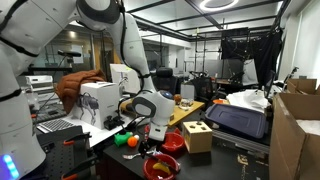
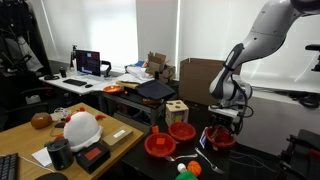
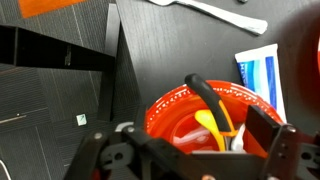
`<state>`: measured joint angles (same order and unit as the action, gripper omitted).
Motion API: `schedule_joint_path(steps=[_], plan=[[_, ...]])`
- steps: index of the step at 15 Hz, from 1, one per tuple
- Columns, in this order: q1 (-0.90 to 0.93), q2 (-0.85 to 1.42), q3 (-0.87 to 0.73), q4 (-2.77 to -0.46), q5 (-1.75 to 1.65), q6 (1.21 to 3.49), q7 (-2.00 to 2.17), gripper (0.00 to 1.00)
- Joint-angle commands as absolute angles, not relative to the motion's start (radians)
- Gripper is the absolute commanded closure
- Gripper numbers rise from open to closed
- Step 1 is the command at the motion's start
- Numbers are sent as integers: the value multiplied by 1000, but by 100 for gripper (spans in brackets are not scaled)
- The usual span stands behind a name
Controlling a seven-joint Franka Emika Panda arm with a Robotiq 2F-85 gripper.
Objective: Pick up the scissors from the bowl and put it on the table
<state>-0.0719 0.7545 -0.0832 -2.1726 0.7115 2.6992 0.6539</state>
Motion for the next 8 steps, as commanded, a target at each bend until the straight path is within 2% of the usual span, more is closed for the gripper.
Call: schedule_joint_path(steps=[1, 8], plan=[[-82, 716, -98, -2228, 753, 2732, 664, 0], [-81, 722, -127, -2162, 737, 2728, 668, 0]])
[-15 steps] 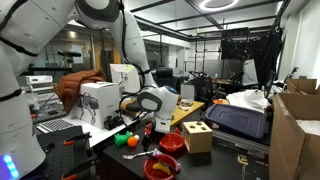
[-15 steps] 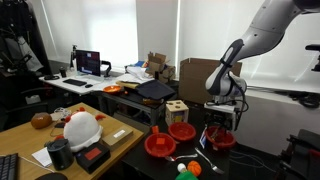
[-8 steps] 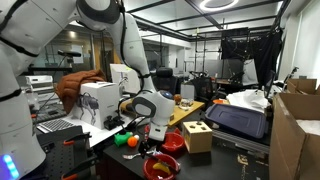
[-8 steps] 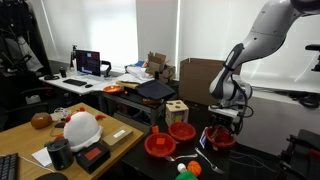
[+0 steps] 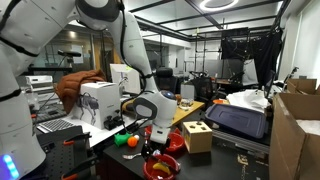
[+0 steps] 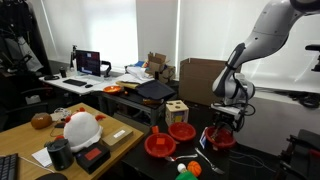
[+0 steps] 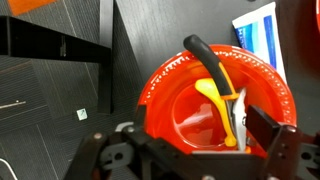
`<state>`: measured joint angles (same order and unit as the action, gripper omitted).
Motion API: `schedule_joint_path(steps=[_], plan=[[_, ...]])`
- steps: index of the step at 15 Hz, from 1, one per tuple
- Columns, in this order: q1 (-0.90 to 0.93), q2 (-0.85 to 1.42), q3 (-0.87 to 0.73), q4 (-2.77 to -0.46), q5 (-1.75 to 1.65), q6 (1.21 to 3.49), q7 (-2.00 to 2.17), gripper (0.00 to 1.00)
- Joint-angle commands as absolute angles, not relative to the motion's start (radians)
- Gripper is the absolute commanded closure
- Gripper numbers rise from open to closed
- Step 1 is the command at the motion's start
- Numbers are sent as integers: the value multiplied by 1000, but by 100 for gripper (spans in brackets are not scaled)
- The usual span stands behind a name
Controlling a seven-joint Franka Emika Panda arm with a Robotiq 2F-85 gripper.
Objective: Pick up the scissors from the bowl and put it on the table
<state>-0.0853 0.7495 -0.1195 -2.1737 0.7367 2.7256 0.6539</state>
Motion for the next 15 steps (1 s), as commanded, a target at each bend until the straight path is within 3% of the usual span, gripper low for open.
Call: schedule_joint_path(steps=[1, 15], plan=[[-86, 723, -126, -2149, 737, 2726, 662, 0], [-89, 769, -91, -2083, 728, 2697, 650, 0]])
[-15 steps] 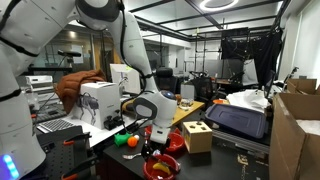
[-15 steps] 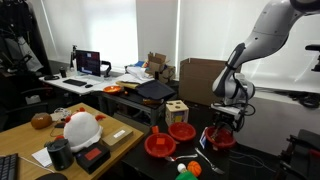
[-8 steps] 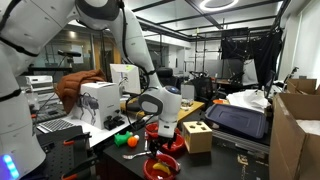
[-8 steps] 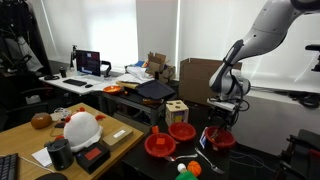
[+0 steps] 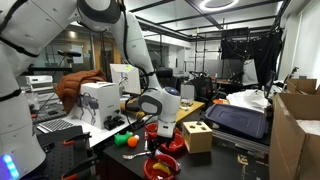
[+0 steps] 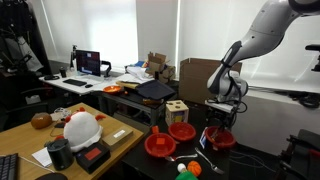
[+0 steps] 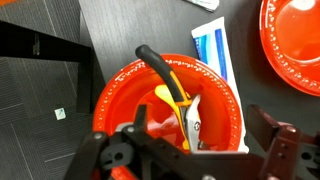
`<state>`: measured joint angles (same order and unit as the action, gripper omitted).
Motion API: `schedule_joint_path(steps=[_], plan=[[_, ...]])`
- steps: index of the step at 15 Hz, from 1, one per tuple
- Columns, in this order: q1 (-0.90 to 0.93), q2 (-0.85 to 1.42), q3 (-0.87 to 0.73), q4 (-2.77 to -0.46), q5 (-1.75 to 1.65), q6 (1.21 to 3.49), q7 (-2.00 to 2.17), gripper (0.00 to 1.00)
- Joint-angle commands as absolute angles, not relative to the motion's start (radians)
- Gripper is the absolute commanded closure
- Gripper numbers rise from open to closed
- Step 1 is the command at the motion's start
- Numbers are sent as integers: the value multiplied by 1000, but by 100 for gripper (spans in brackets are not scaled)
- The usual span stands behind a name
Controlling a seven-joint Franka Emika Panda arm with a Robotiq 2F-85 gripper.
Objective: Pick up the scissors from the bowl and put it on the table
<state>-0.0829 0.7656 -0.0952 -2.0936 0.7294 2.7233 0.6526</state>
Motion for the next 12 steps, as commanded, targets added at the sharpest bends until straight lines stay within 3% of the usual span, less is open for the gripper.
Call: schedule_joint_path(steps=[1, 12], plan=[[-88, 775, -90, -2082, 727, 2693, 652, 0], [-73, 809, -114, -2084, 714, 2669, 678, 0]])
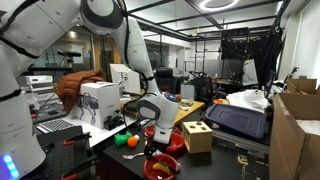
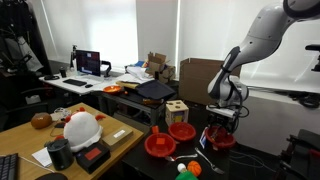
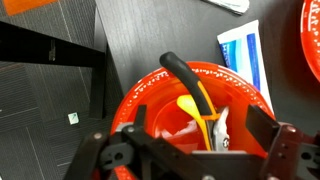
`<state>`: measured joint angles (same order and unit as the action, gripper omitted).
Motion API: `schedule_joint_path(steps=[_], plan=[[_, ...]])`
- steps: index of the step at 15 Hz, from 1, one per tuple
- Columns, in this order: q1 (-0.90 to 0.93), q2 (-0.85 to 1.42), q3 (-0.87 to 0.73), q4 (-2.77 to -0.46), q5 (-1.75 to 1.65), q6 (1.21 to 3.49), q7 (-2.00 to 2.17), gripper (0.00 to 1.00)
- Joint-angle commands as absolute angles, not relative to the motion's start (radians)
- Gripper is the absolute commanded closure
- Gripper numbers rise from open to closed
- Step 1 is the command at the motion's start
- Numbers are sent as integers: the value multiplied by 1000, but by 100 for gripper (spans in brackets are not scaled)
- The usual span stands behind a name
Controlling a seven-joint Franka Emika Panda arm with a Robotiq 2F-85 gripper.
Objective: Pick up the scissors from the bowl and put it on the table
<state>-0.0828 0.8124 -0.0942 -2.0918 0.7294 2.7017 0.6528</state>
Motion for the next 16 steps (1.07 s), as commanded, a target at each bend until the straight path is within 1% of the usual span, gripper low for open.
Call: schedule_joint_path(steps=[1, 9, 16], plan=[[-74, 810, -115, -2083, 714, 2669, 677, 0], [-62, 831, -157, -2038, 647, 2636, 699, 0], [-84, 883, -128, -1980, 633, 2601, 695, 0]])
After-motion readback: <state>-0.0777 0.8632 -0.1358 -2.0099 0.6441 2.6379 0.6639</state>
